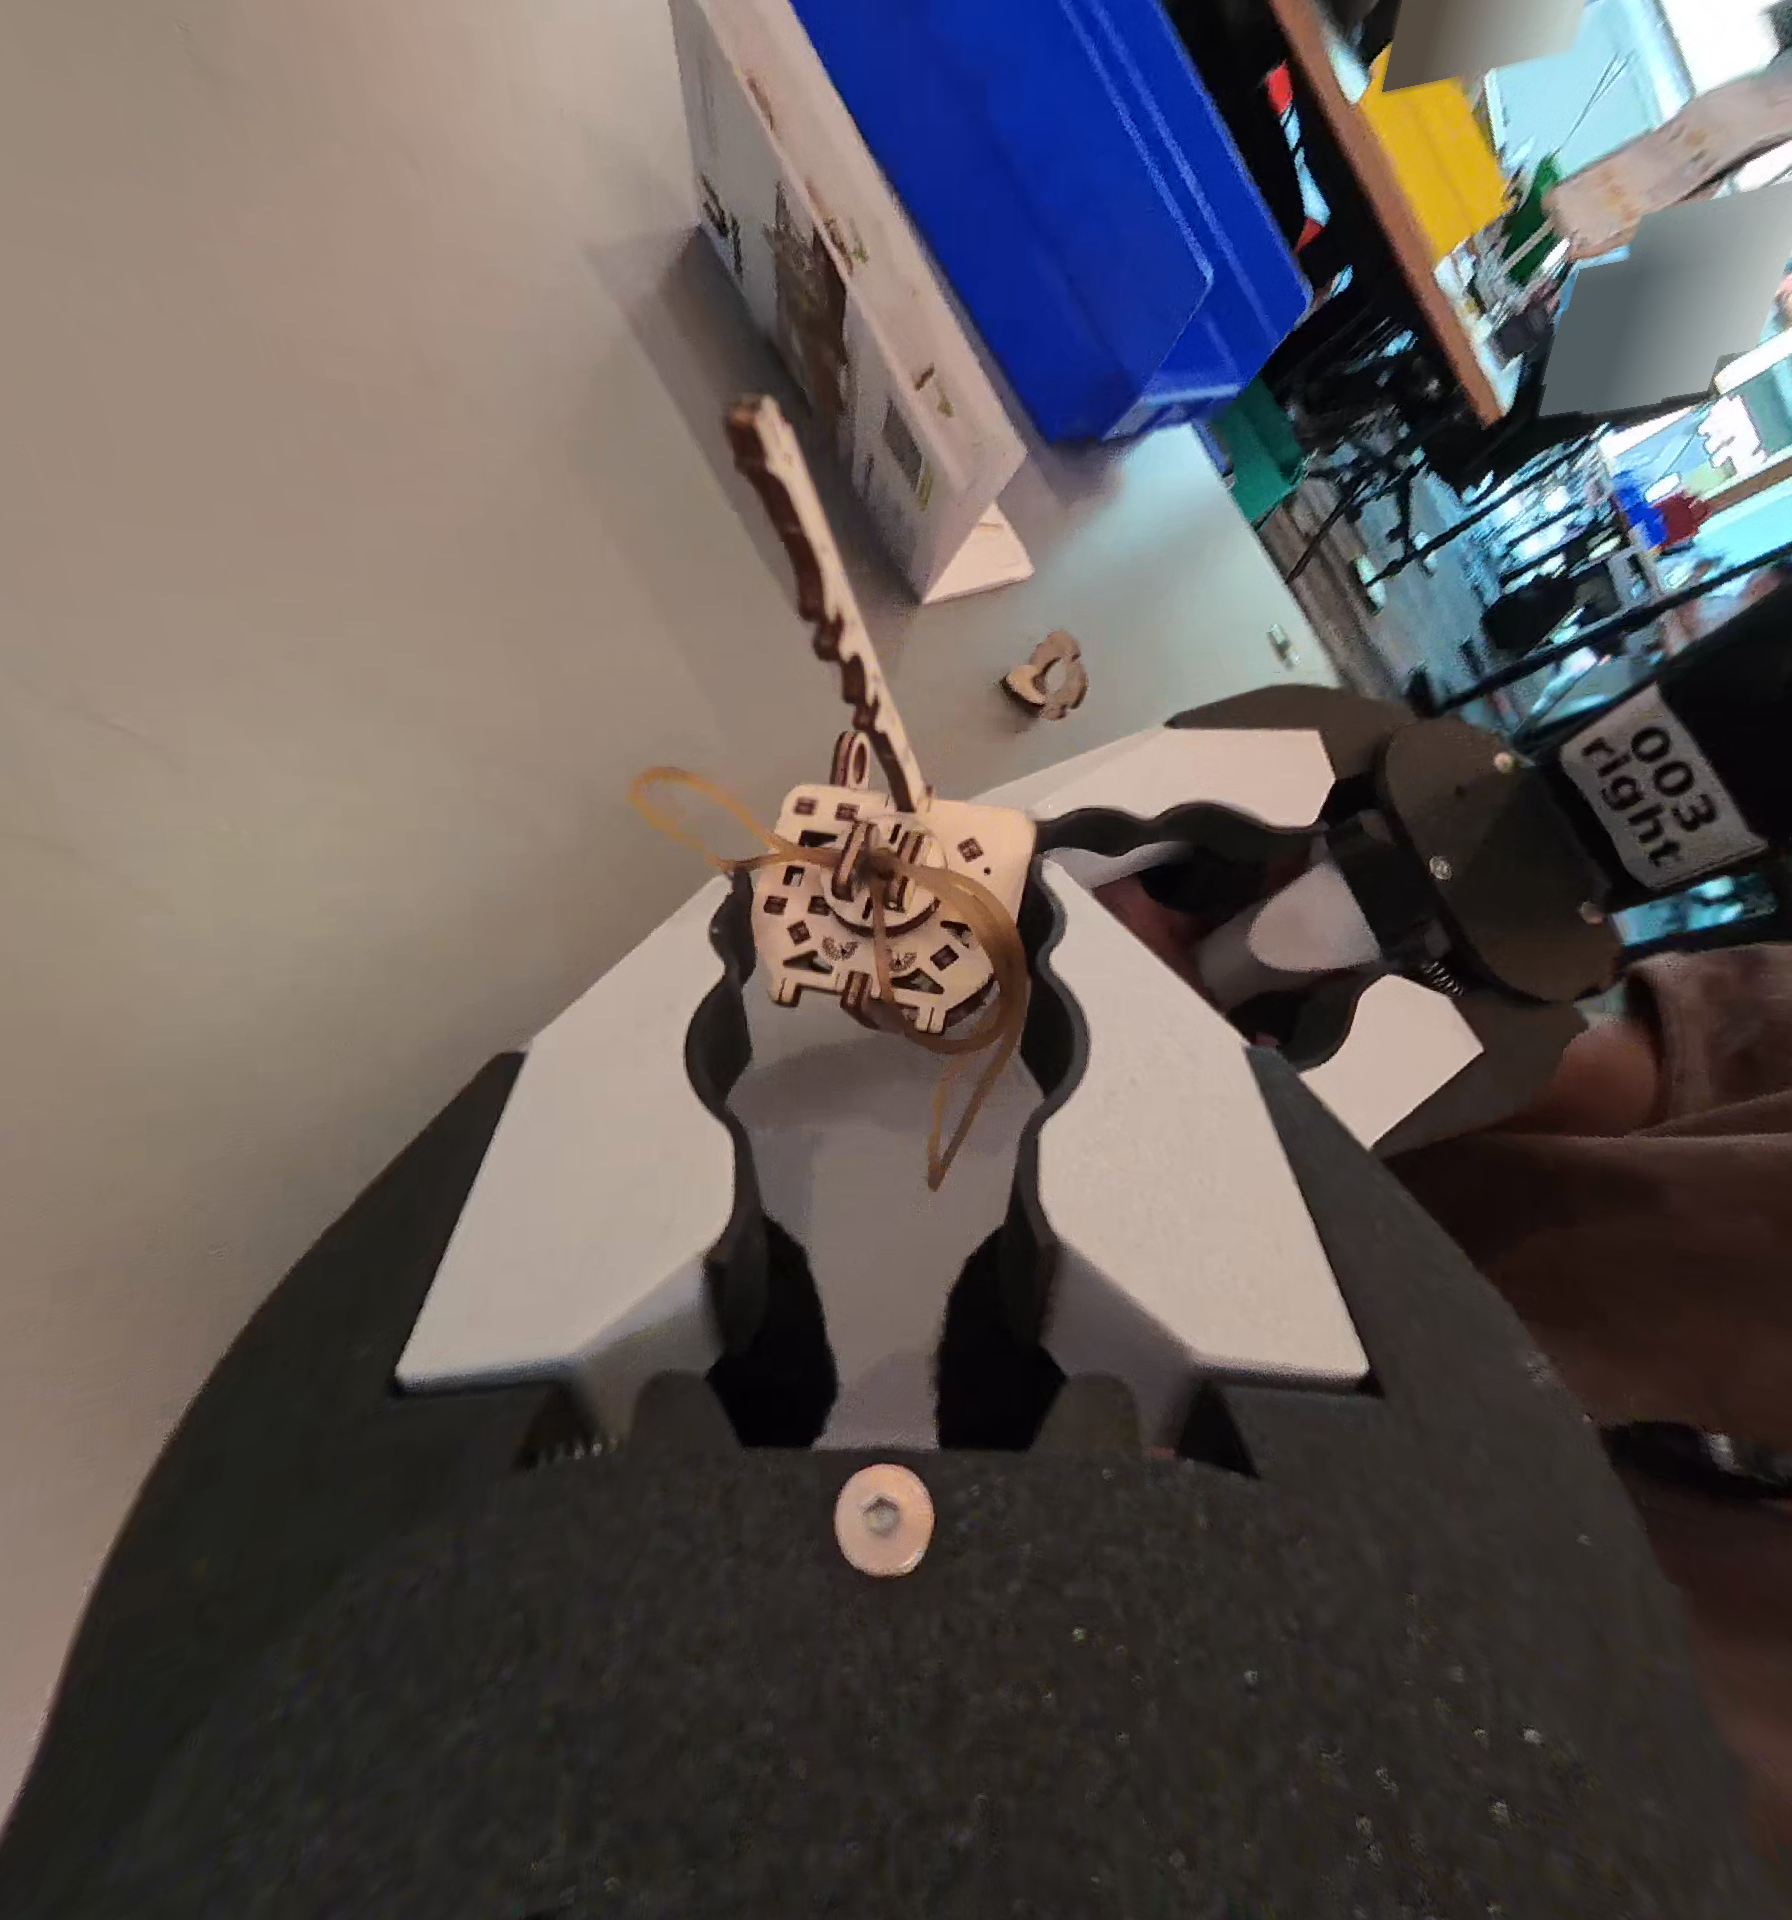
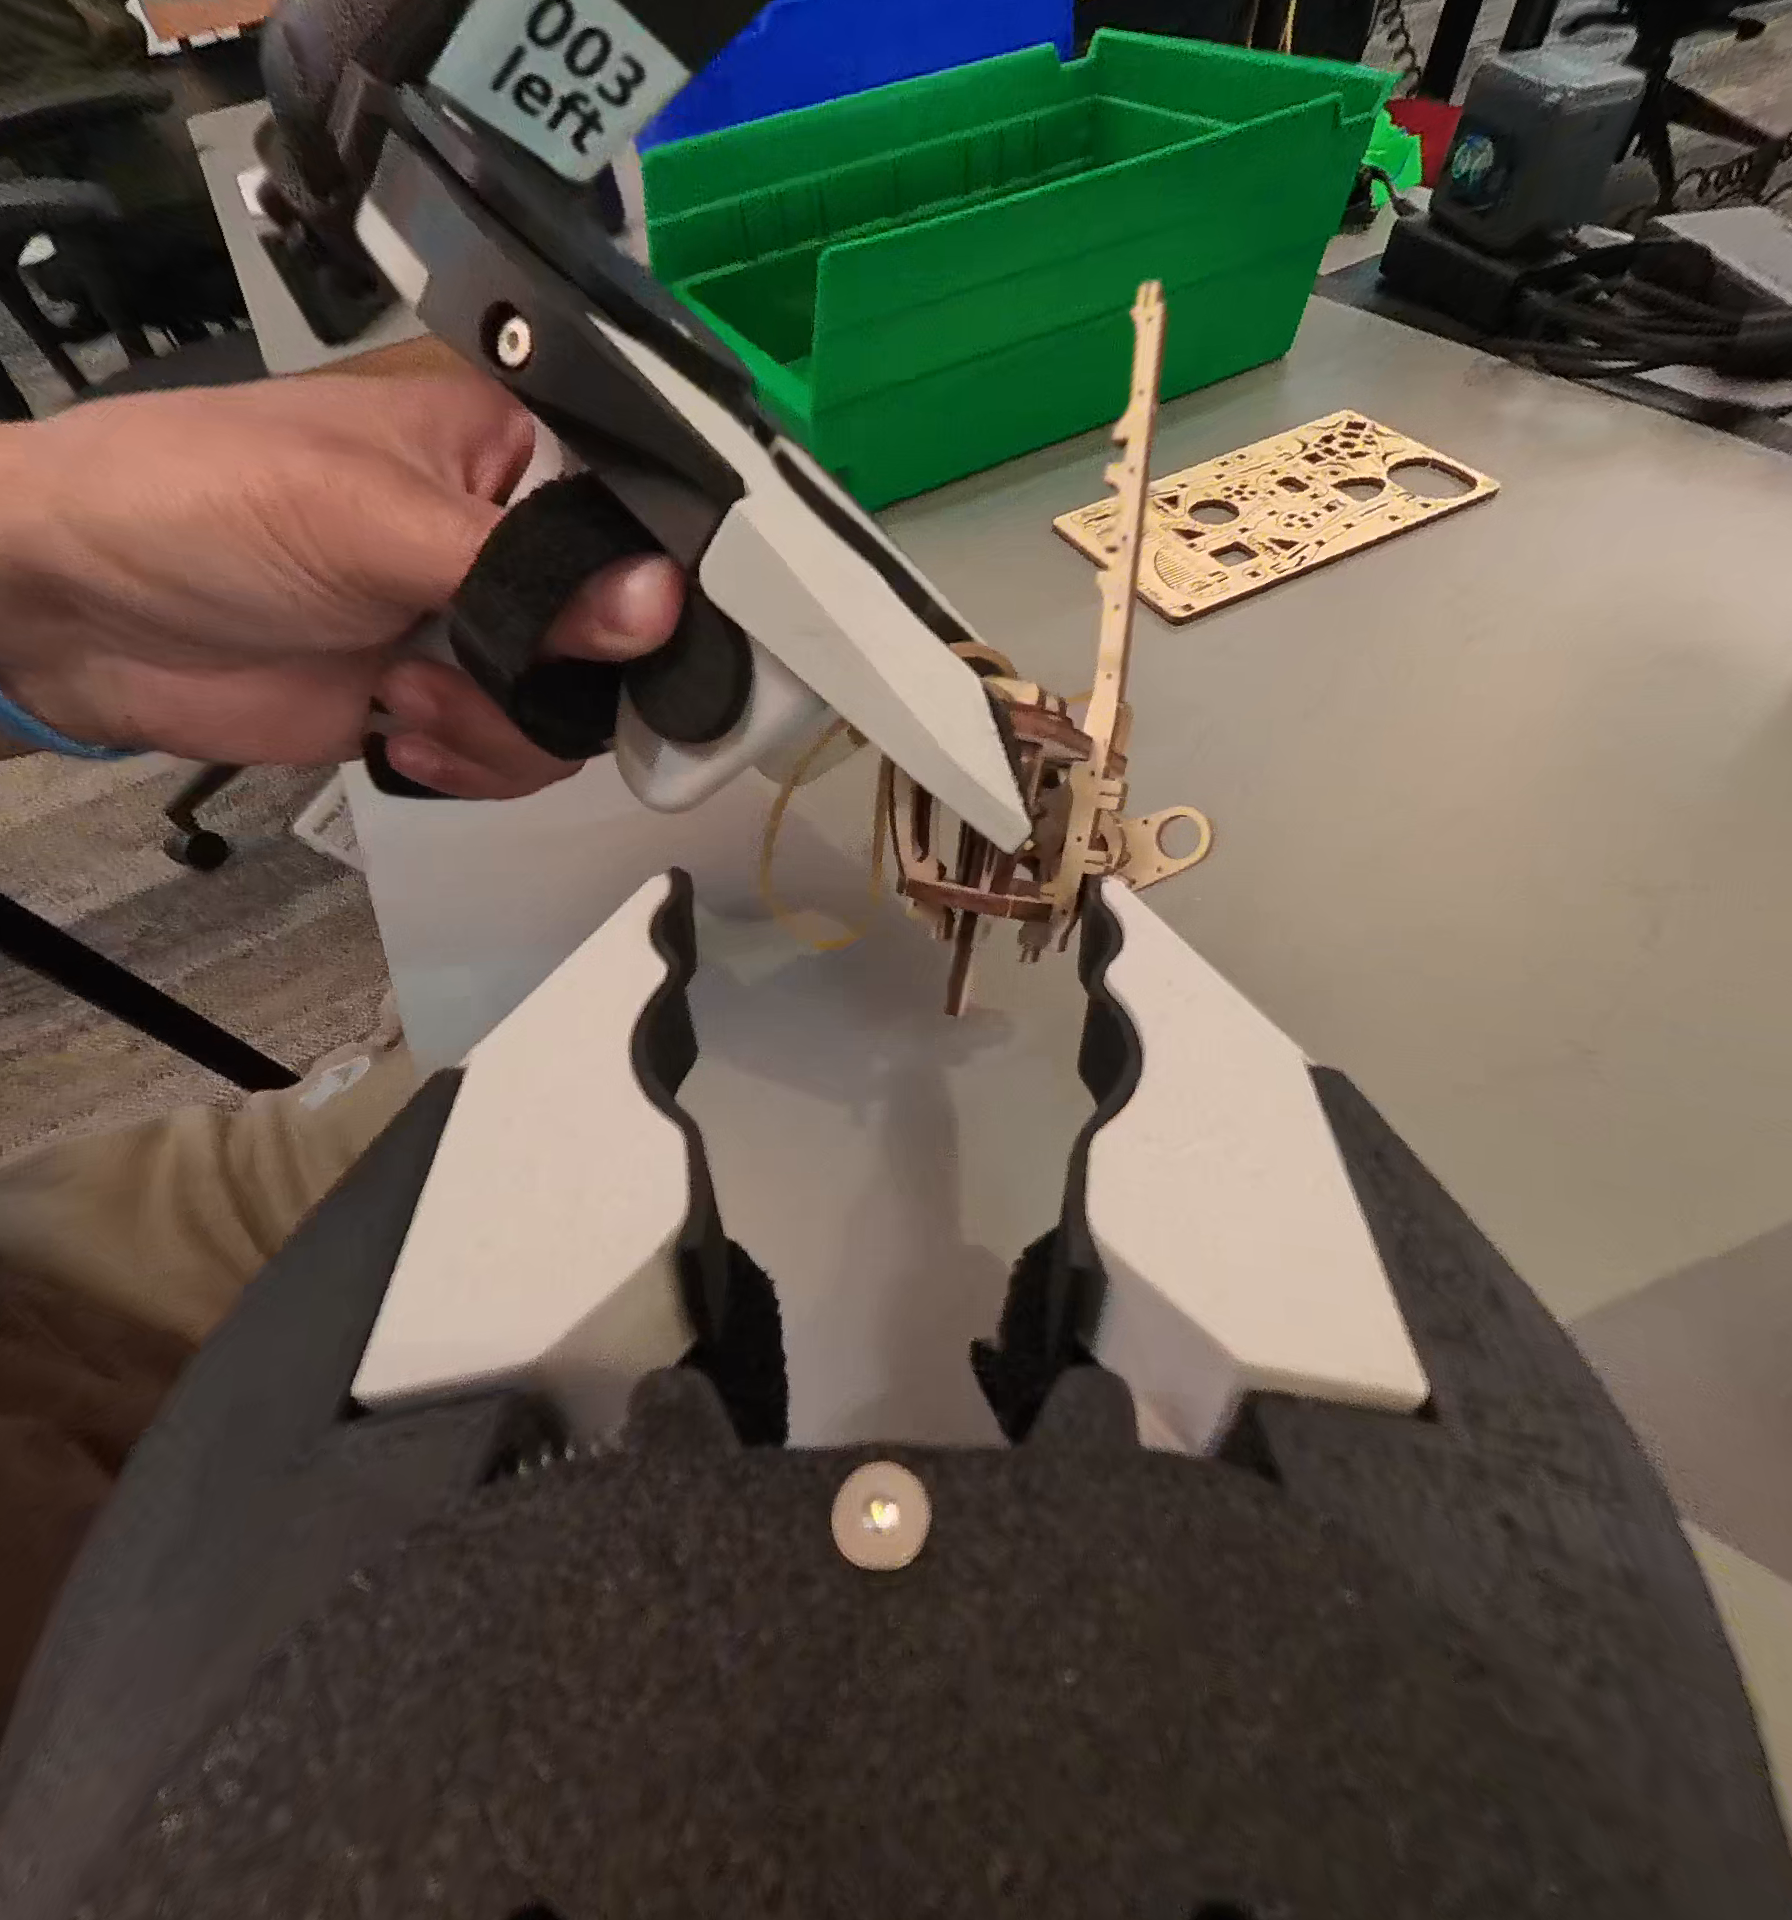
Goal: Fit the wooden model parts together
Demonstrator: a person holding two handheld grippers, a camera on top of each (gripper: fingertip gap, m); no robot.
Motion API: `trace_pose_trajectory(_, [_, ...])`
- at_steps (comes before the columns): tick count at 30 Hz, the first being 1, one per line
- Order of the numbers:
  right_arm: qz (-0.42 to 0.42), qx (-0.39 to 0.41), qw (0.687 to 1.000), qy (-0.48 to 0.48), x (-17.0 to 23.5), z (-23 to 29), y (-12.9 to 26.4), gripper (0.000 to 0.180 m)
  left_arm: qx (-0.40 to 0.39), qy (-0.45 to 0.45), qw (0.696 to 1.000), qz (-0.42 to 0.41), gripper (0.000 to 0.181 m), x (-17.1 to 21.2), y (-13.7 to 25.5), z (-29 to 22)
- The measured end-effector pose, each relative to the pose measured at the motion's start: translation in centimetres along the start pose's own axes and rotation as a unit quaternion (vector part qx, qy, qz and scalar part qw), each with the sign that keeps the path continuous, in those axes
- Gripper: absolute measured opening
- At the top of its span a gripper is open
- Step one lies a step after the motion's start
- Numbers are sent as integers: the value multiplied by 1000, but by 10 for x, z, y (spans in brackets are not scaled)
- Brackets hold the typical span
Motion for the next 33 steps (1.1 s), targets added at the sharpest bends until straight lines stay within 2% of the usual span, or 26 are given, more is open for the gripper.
trace_pose_trajectory(6, [-8, -2, 1000, -26, 5, -12, 1, 74, -51, -85, 992, 72, 49, -3, -2, 14])
trace_pose_trajectory(11, [-20, -16, 998, -51, 8, -25, 23, 70, -112, -190, 962, 162, 49, -1, -1, 26])
trace_pose_trajectory(16, [-30, -12, 997, -74, 10, -40, 48, 69, -169, -303, 905, 246, 49, -5, 1, 38])
trace_pose_trajectory(20, [-28, -4, 996, -80, 17, -46, 65, 68, -188, -356, 863, 306, 49, -7, -1, 43])
trace_pose_trajectory(25, [-8, -3, 997, -78, 28, -51, 75, 67, -213, -418, 795, 384, 49, -7, -6, 49])
trace_pose_trajectory(30, [42, -3, 997, -63, 45, -59, 76, 61, -221, -457, 744, 434, 49, 0, -18, 51])
trace_pose_trajectory(33, [51, -19, 995, -79, 50, -62, 80, 47, -239, -478, 718, 445, 49, -2, -20, 52])
Point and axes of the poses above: each gripper's, where its closed fingertips meet, y back along the fingers, x out of its underside, z = x × y across the jaws, the point moved 3 cm from there along y, back along the fingers, and after that the axes turned 3 degrees about z, right-handed, at the moved point
